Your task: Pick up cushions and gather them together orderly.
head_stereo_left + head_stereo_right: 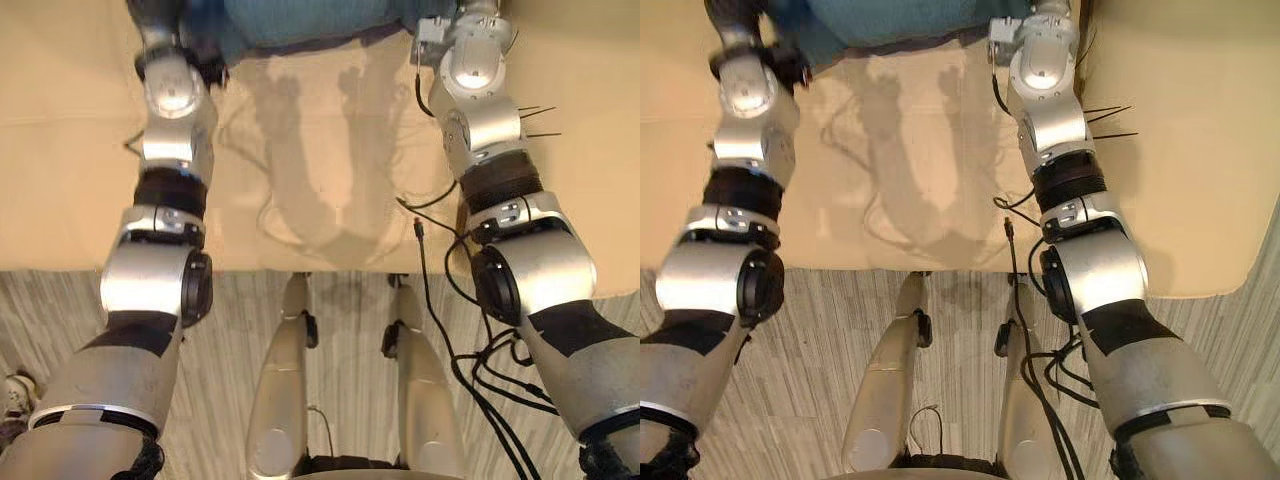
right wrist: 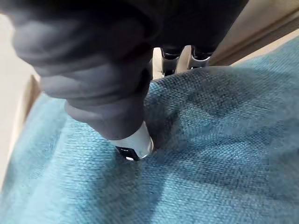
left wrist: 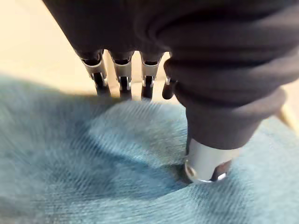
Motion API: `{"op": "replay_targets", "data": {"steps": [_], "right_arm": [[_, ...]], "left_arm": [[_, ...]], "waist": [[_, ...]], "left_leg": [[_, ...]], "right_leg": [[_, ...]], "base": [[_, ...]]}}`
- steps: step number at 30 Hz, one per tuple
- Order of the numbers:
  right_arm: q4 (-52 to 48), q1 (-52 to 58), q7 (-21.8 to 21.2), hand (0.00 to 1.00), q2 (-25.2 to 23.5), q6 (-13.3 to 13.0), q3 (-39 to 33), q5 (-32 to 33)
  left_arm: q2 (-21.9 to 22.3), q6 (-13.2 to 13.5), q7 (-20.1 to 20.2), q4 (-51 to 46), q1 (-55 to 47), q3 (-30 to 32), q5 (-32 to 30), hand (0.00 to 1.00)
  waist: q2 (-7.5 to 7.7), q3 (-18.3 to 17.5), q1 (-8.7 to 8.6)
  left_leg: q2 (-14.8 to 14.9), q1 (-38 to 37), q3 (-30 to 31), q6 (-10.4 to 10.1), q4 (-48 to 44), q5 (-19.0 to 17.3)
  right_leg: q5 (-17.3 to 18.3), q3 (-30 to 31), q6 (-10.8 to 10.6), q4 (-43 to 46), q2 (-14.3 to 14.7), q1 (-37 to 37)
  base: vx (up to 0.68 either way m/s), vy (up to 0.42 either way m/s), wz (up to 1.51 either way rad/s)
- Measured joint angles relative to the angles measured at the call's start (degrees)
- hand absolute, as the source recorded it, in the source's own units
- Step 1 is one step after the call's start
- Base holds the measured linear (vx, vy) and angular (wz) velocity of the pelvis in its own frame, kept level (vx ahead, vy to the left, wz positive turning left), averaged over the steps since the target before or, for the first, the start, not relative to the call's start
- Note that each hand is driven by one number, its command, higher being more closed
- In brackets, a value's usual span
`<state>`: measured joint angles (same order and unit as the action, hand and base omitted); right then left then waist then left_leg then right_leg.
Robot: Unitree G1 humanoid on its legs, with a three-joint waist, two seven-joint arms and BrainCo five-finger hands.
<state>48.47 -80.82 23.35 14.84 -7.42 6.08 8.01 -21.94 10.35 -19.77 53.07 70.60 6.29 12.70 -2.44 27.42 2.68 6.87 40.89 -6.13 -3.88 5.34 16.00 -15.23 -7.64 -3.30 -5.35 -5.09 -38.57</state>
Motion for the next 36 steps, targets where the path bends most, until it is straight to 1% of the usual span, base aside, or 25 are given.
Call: {"op": "replay_targets", "data": {"steps": [2,5,6,7,9,10,12,13,15,16,18,20,21,22,23,24,25,26,27,28,30,31,33,34,36], "right_arm": [[-3.18,2.48,-0.36,0.0,0.54,-0.18,1.01,0.93],[-9.31,7.48,-1.26,0.0,2.77,-1.64,2.38,2.43],[-12.15,9.99,-1.81,0.0,4.4,-2.45,2.35,3.02],[-14.64,12.33,-2.56,0.0,6.28,-3.19,2.3,3.25],[-17.99,15.68,-3.6,0.0,8.57,-3.71,1.61,3.42],[-19.03,16.91,-3.81,0.0,9.21,-3.91,1.35,3.59],[-22.77,23.23,-5.03,0.0,10.26,-4.71,-0.72,5.42],[-23.54,24.97,-5.19,0.0,10.44,-4.86,-1.25,5.54],[-28.13,32.02,-6.66,0.0,10.42,-5.4,-3.25,6.02],[-29.87,34.14,-7.11,0.0,10.41,-5.57,-3.64,6.02],[-35.6,43.05,-7.87,0.0,10.11,-6.32,-4.59,5.81],[-38.82,52.55,-9.23,0.0,8.34,-6.77,-6.14,5.26],[-38.19,58.62,-10.03,0.0,6.42,-7.01,-6.23,4.51],[-37.89,65.56,-11.07,0.0,4.56,-6.99,-6.24,3.3],[-37.87,68.58,-11.55,0.0,3.82,-7.0,-6.21,2.58],[-36.54,73.66,-13.1,0.0,2.25,-7.04,-6.24,0.78],[-35.08,76.16,-13.97,0.0,1.49,-7.03,-6.25,0.09],[-31.94,80.58,-15.33,0.0,0.15,-6.9,-6.75,-2.13],[-29.04,83.28,-16.49,0.0,-0.69,-6.61,-7.05,-3.77],[-25.12,85.71,-17.86,0.0,-1.33,-6.16,-7.39,-5.74],[-20.45,87.17,-18.93,0.0,-1.65,-5.73,-7.59,-7.84],[-16.88,87.89,-20.4,0.0,-2.17,-5.5,-8.42,-8.85],[-12.87,88.45,-21.35,0.0,-2.13,-4.93,-8.92,-10.14],[-10.02,89.63,-22.25,0.0,-2.12,-4.52,-10.06,-10.91],[-7.22,90.62,-22.65,0.0,-2.09,-3.7,-11.12,-11.25]], "left_arm": [[0.47,-0.12,0.86,-0.03,-4.7,0.98,0.01,0.0],[0.57,-0.17,1.12,-0.49,-10.59,0.99,0.05,0.0],[0.28,-0.15,1.45,-1.36,-12.08,0.99,0.05,0.0],[-0.42,-0.12,2.13,-2.83,-13.39,0.95,0.06,0.0],[-2.13,0.06,2.28,-5.33,-15.15,0.94,0.07,0.0],[-2.72,0.11,2.28,-6.3,-15.73,0.94,0.07,0.0],[-5.81,0.26,2.25,-10.2,-18.22,0.96,0.1,0.0],[-6.34,0.36,2.24,-11.3,-18.86,0.97,0.11,0.0],[-8.14,1.73,2.13,-17.63,-23.64,1.12,0.16,0.0],[-8.23,2.02,2.09,-19.85,-25.38,1.31,0.16,0.0],[-7.32,3.61,2.2,-27.16,-33.09,1.52,0.16,0.0],[-4.17,4.16,2.4,-32.83,-40.66,1.57,0.14,0.0],[-1.32,4.92,3.3,-34.13,-46.57,1.53,0.14,0.0],[1.57,4.95,4.17,-34.45,-53.22,1.0,0.12,0.0],[2.84,4.95,4.78,-34.54,-56.43,0.69,0.09,0.0],[5.17,4.74,6.41,-34.44,-62.55,0.32,-0.02,0.0],[6.44,4.46,7.35,-34.25,-65.92,0.1,-0.22,0.0],[8.66,3.96,9.12,-32.64,-71.34,-0.2,-2.56,0.0],[9.14,3.55,10.54,-30.51,-74.45,-0.63,-4.29,0.0],[9.28,3.29,12.23,-26.42,-76.83,-0.67,-6.51,0.0],[9.5,2.62,13.67,-20.75,-78.73,-0.57,-8.1,0.0],[9.5,2.16,15.05,-16.9,-80.14,-0.47,-9.39,0.0],[9.58,1.62,16.54,-13.5,-81.87,-0.48,-11.31,0.0],[9.84,1.32,17.56,-10.82,-82.45,-0.4,-12.33,0.0],[10.09,1.2,18.64,-8.4,-83.3,0.2,-13.17,0.0]], "waist": [[0.0,0.0,-0.18],[0.01,0.0,-0.19],[0.01,-0.01,-0.2],[0.03,-0.01,-0.19],[0.03,-0.02,-0.37],[0.03,-0.02,-0.34],[0.05,-0.03,-0.36],[0.05,-0.03,-0.31],[0.07,-0.05,-0.22],[0.08,-0.06,-0.13],[0.07,-0.08,-0.19],[0.13,-0.2,-0.21],[0.61,-2.82,-0.15],[1.0,-6.26,-0.17],[1.12,-7.31,-0.14],[1.48,-8.2,-0.34],[1.7,-9.14,-0.39],[1.82,-12.16,-0.51],[2.12,-13.99,-0.55],[2.34,-15.09,-0.76],[2.64,-16.45,-1.08],[3.06,-17.77,-1.39],[3.28,-19.35,-2.01],[3.48,-20.76,-1.84],[3.66,-21.63,-1.96]], "left_leg": [[0.42,-0.7,-0.92,-0.02,0.0,-0.02],[0.9,-2.2,-2.63,-0.06,0.0,-0.06],[1.19,-2.7,-2.9,-0.24,0.0,-0.22],[1.39,-3.0,-3.22,-0.25,0.0,-0.23],[1.66,-3.21,-3.6,-0.28,-0.35,-0.23],[1.76,-3.42,-3.62,-0.28,-0.32,-0.24],[2.37,-4.91,-3.81,-0.62,-0.24,-0.06],[2.62,-5.44,-3.73,-0.75,-0.21,-0.02],[3.3,-8.06,-3.44,-1.05,-0.23,-0.26],[3.42,-8.76,-3.4,-1.19,-0.25,-0.37],[3.53,-11.66,-3.02,-1.34,-0.38,-0.5],[3.43,-14.83,-2.02,-1.88,-1.03,-1.38],[3.27,-15.58,-1.66,-1.88,-1.81,-2.47],[3.09,-16.06,-1.59,-2.0,-2.41,-3.66],[2.96,-17.0,-1.56,-2.05,-2.37,-4.23],[2.53,-19.71,-1.02,-2.06,-2.28,-4.83],[2.29,-20.95,-0.88,-1.9,-2.3,-5.36],[1.9,-22.09,-0.6,-1.93,-2.33,-6.2],[1.58,-23.22,-0.5,-1.73,-2.31,-6.72],[1.19,-25.48,-0.51,-1.65,-2.28,-7.33],[0.75,-28.16,-0.91,-1.48,-2.24,-8.33],[0.45,-30.29,-1.84,-1.35,-2.16,-8.98],[0.12,-32.43,-2.73,-1.42,-2.07,-9.95],[-0.05,-34.12,-3.87,-1.51,-1.45,-10.3],[-0.16,-36.34,-5.02,-1.48,-0.53,-10.56]], "right_leg": [[0.0,0.56,0.0,0.69,0.09,-0.02],[0.01,2.06,0.01,1.95,0.42,0.0],[0.02,2.68,0.02,2.25,0.7,0.08],[0.05,2.96,0.04,2.26,0.89,0.26],[0.39,3.03,0.32,2.26,1.07,0.42],[0.55,3.03,0.46,2.26,1.15,0.52],[0.73,2.96,0.63,2.29,2.08,1.88],[0.86,2.85,0.8,2.3,2.3,2.5],[1.6,2.56,1.1,2.39,3.03,5.17],[1.81,2.35,1.02,2.5,3.12,5.86],[3.0,1.76,1.26,3.59,3.13,8.63],[4.93,1.17,1.35,5.48,2.94,11.7],[6.74,0.93,1.07,7.05,2.86,12.27],[8.14,0.64,0.79,8.14,2.72,12.54],[8.72,0.58,0.76,8.55,2.58,13.29],[9.9,0.5,0.35,8.78,2.22,15.97],[10.28,0.45,0.32,8.86,2.03,17.18],[11.28,0.19,-0.23,8.87,1.66,18.6],[11.61,0.08,-0.13,8.87,1.36,19.8],[12.08,0.14,-0.51,8.72,0.96,22.05],[12.22,0.56,-0.72,7.89,0.57,24.88],[12.27,1.41,-0.87,7.14,0.33,26.77],[12.33,2.03,-1.08,6.55,0.01,28.53],[12.33,3.12,-1.42,6.02,-0.05,29.56],[12.42,3.99,-1.66,5.21,-0.08,30.75]], "base": [[0.02,0.094,-0.18],[-0.01,0.065,-0.26],[-0.04,0.048,-0.19],[-0.06,0.046,-0.16],[-0.08,0.019,-0.11],[-0.09,-0.008,-0.14],[-0.09,-0.016,-0.1],[-0.1,-0.025,-0.01],[-0.09,-0.038,0.02],[-0.07,-0.03,0.05],[-0.02,-0.012,0.12],[0.03,0.009,0.23],[0.09,0.004,0.21],[0.11,-0.003,0.14],[0.16,-0.003,0.13],[0.16,0.007,0.1],[0.18,0.016,0.17],[0.14,0.018,0.16],[0.18,0.04,0.17],[0.13,0.038,0.08],[0.1,0.038,-0.09],[0.08,0.039,-0.22],[0.07,0.045,-0.29],[0.05,0.04,-0.3],[0.03,0.031,-0.3]]}}
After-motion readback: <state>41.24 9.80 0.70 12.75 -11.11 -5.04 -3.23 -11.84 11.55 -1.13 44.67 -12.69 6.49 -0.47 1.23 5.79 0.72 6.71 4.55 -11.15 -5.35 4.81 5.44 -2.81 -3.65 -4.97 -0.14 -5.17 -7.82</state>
